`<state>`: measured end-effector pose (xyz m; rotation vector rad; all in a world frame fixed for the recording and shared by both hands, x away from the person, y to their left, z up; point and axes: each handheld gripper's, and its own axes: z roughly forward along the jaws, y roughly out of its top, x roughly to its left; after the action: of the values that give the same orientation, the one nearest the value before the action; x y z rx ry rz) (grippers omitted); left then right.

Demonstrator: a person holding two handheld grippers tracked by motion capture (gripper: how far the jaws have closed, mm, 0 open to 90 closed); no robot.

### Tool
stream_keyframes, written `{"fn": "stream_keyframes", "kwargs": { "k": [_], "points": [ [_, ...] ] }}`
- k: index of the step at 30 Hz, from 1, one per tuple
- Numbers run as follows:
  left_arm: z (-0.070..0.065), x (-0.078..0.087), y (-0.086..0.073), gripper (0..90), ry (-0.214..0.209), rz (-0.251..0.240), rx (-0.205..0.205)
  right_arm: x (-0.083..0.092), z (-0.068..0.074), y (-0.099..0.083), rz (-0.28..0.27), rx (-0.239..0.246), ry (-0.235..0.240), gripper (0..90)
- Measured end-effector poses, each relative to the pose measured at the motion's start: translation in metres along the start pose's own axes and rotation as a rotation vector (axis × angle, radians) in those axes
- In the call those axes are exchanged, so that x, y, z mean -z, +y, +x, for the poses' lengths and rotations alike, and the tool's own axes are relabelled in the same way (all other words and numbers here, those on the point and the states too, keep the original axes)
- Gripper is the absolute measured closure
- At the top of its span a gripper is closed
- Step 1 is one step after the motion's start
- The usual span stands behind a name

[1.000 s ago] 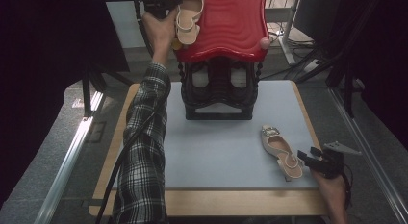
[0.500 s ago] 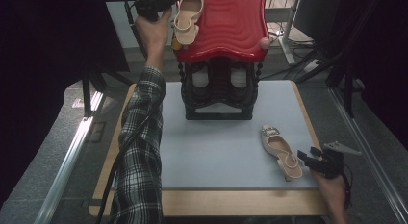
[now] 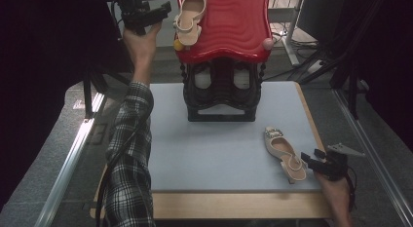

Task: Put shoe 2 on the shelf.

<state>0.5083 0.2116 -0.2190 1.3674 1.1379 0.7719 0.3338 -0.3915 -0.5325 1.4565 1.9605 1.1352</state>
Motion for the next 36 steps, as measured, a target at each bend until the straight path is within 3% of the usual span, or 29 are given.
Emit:
{"fn": "stream_keyframes", "kwargs": {
  "k": [3, 9, 12, 18, 25, 36],
  "points": [
    [0.008, 0.009, -0.009, 17.4, -0.021, -0.008, 0.034, 0.0, 0.001, 0.0, 0.004, 0.009, -0.002, 33.9],
    [0.019, 0.025, -0.036, 11.1, 0.01, 0.029, 0.0, -0.001, 0.002, 0.001, 0.016, 0.025, 0.003, 30.2],
    [0.024, 0.034, -0.05, 10.1, 0.001, 0.033, 0.006, -0.001, 0.002, 0.001, 0.016, 0.027, 0.005, 29.0],
    [0.02, 0.048, -0.078, 6.7, 0.033, 0.086, -0.08, -0.002, 0.004, 0.002, 0.024, 0.05, 0.003, 26.8],
    [0.021, 0.064, -0.111, 4.5, -0.004, 0.129, -0.066, -0.003, 0.005, 0.002, 0.027, 0.063, -0.001, 25.8],
    [0.018, 0.088, -0.175, 3.3, -0.024, 0.21, -0.082, -0.001, 0.002, 0.003, 0.018, 0.038, 0.018, 23.6]
  ]
}}
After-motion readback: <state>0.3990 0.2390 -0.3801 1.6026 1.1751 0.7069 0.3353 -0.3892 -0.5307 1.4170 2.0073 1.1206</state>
